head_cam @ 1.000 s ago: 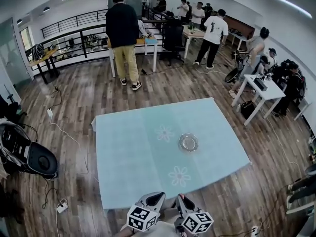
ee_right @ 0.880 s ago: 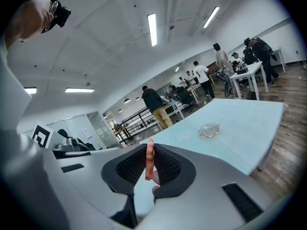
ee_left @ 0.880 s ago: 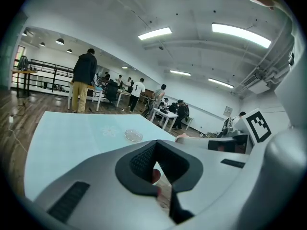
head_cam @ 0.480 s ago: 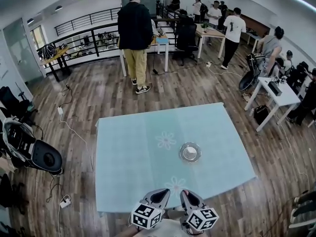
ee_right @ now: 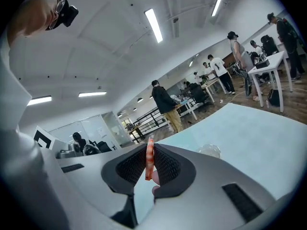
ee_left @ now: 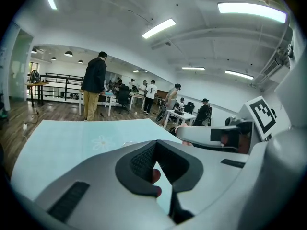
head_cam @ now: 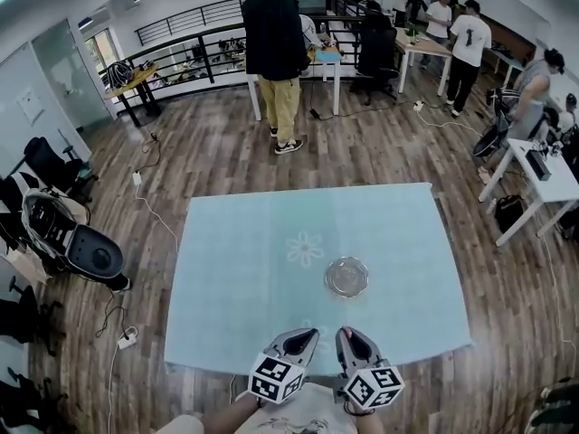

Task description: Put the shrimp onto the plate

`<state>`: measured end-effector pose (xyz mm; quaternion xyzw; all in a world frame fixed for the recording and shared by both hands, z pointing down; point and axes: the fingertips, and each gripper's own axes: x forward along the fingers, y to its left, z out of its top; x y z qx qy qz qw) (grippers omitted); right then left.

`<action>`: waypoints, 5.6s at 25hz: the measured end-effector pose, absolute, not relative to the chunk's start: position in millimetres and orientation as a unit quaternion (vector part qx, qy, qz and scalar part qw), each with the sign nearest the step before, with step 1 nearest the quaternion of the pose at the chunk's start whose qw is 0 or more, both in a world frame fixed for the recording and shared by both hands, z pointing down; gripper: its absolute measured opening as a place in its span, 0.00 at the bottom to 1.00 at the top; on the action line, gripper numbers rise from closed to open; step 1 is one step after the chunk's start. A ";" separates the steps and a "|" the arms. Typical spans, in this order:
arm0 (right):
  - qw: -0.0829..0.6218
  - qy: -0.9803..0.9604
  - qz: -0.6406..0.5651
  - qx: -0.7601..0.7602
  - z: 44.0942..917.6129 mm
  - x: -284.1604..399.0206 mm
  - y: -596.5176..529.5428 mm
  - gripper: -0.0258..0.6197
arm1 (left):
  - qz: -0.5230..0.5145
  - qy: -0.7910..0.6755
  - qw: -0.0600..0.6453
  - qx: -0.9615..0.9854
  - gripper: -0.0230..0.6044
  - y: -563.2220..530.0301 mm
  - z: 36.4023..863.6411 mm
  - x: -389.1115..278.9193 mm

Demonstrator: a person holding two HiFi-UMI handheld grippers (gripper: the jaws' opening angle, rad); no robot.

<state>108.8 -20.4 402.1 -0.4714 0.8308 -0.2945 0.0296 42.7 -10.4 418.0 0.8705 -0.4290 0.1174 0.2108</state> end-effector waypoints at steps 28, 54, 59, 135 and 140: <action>-0.062 0.833 -0.319 -0.448 484.9 126.1 -86.3 0.13 | 0.134 -0.480 0.273 0.823 0.05 -67.2 477.2 49.1; -0.157 0.803 -0.325 -0.474 605.3 138.4 -154.7 0.13 | 0.189 -0.454 0.336 0.803 0.05 -117.2 592.7 48.8; -0.159 0.797 -0.331 -0.479 619.4 139.0 -166.3 0.13 | 0.190 -0.450 0.341 0.803 0.05 -124.8 605.5 50.7; -0.117 0.832 -0.265 -0.473 511.8 132.9 -152.5 0.10 | 0.137 -0.462 0.284 0.829 0.05 -120.4 517.6 51.4; -0.105 0.829 -0.272 -0.477 490.4 135.4 -127.6 0.10 | 0.122 -0.471 0.265 0.832 0.05 -101.6 484.0 54.1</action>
